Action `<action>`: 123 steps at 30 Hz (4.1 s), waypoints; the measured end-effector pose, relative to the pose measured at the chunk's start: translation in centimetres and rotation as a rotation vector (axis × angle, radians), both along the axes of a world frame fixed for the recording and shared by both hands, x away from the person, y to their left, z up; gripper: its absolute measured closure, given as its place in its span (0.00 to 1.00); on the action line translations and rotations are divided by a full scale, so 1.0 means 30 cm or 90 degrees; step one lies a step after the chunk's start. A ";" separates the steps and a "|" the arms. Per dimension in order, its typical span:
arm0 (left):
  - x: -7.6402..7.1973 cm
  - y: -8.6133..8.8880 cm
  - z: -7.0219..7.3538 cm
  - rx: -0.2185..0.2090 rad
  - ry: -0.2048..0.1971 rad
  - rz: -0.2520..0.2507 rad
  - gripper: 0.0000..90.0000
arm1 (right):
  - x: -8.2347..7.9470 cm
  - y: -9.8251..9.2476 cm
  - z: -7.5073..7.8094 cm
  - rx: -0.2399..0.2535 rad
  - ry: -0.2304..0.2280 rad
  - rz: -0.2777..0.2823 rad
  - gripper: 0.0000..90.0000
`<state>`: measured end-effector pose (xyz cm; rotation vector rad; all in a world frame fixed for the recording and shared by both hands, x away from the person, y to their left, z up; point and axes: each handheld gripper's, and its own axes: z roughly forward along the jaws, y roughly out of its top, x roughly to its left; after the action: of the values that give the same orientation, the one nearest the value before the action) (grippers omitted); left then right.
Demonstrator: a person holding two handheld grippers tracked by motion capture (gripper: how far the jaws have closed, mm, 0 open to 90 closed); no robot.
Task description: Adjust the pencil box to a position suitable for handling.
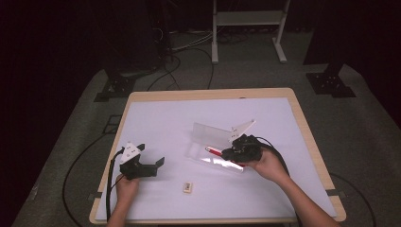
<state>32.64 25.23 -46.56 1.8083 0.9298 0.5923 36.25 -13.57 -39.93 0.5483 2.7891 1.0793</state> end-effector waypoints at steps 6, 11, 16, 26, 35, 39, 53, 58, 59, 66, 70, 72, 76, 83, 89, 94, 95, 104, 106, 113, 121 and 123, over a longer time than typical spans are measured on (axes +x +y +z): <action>0.000 0.000 0.000 -0.001 0.000 0.001 0.00 | 0.016 0.008 -0.012 -0.005 0.005 -0.004 0.88; 0.000 -0.001 -0.001 -0.003 0.000 0.001 0.00 | 0.025 0.013 -0.016 -0.007 0.004 -0.005 0.88; 0.001 0.000 0.000 -0.001 -0.002 0.000 0.00 | 0.035 0.018 -0.023 -0.008 0.002 -0.001 0.88; 0.001 0.001 0.000 0.000 -0.001 0.000 0.00 | 0.051 0.023 -0.040 -0.013 0.006 -0.003 0.88; 0.000 0.000 0.000 -0.001 0.000 0.000 0.00 | 0.059 0.034 -0.057 -0.023 0.007 -0.003 0.88; 0.000 0.001 0.000 -0.002 0.000 0.000 0.00 | 0.067 0.037 -0.069 -0.028 0.009 -0.001 0.88; 0.000 0.001 0.000 -0.001 0.000 -0.001 0.00 | 0.089 0.056 -0.117 -0.041 0.025 -0.008 0.88; 0.000 0.001 0.000 -0.001 0.000 -0.001 0.00 | 0.093 0.059 -0.128 -0.042 0.029 -0.009 0.88; 0.000 0.001 0.000 -0.001 0.000 -0.001 0.00 | 0.093 0.060 -0.131 -0.044 0.029 -0.008 0.88; 0.000 0.001 0.000 -0.001 0.000 -0.001 0.00 | 0.096 0.067 -0.147 -0.050 0.036 -0.007 0.88; 0.000 0.001 0.000 -0.001 0.000 -0.001 0.00 | 0.098 0.068 -0.154 -0.055 0.038 -0.005 0.88; 0.000 0.001 0.000 -0.001 -0.001 -0.002 0.00 | 0.100 0.069 -0.159 -0.057 0.040 -0.007 0.88; 0.000 0.001 0.000 -0.001 -0.001 -0.001 0.00 | 0.100 0.068 -0.163 -0.056 0.045 -0.008 0.88; 0.000 0.001 0.000 -0.001 -0.001 -0.002 0.00 | 0.101 0.069 -0.173 -0.058 0.048 -0.008 0.87; 0.000 0.001 0.000 -0.001 0.000 -0.002 0.00 | 0.102 0.070 -0.178 -0.060 0.049 -0.008 0.87; 0.000 0.001 0.000 -0.001 -0.001 -0.002 0.00 | 0.103 0.069 -0.182 -0.057 0.058 -0.010 0.87; 0.000 0.001 0.000 -0.001 0.000 -0.001 0.00 | 0.104 0.069 -0.183 -0.057 0.059 -0.009 0.87; 0.000 0.001 0.000 -0.001 -0.001 -0.001 0.00 | 0.102 0.064 -0.175 -0.049 0.059 -0.016 0.83; 0.000 0.001 0.000 -0.001 0.000 -0.001 0.00 | 0.101 0.060 -0.167 -0.047 0.052 -0.015 0.81; 0.000 0.001 0.000 -0.001 0.000 -0.001 0.00 | 0.084 0.046 -0.125 -0.027 0.036 -0.025 0.71; 0.000 0.001 0.000 -0.001 0.000 -0.001 0.00 | 0.037 0.056 -0.082 -0.011 0.026 -0.010 0.62; 0.000 0.001 0.000 -0.001 0.000 0.000 0.00 | 0.027 0.060 -0.074 -0.008 0.025 -0.008 0.60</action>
<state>32.65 25.25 -46.56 1.8072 0.9292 0.5918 37.05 -11.77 -42.17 0.5909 2.8194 1.0586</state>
